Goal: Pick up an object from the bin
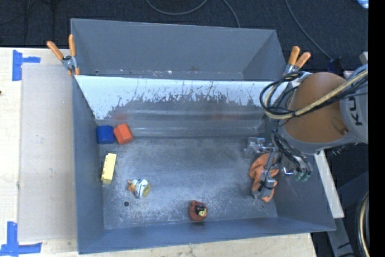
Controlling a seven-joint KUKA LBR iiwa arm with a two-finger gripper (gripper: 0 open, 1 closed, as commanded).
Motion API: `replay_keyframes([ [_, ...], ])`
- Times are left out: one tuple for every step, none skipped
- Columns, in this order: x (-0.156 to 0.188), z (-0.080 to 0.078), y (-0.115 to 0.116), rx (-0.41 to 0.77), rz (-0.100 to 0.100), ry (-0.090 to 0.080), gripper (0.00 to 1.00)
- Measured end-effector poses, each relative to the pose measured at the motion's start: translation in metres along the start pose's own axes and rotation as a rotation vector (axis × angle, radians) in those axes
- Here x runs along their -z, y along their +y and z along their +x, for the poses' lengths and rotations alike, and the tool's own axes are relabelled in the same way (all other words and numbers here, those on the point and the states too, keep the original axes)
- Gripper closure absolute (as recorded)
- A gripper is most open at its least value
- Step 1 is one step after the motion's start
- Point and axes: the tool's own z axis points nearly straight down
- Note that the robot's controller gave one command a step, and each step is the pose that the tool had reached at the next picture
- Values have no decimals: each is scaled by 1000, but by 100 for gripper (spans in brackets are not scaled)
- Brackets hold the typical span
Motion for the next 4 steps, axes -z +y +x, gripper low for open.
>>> replay_keyframes([
  [-14,-5,-22,141,-1,1,0],
  [-35,-15,-31,131,-1,-1,0],
  [-35,-66,-58,323,-2,-1,100],
  [-35,-66,-58,323,-2,-1,100],
])
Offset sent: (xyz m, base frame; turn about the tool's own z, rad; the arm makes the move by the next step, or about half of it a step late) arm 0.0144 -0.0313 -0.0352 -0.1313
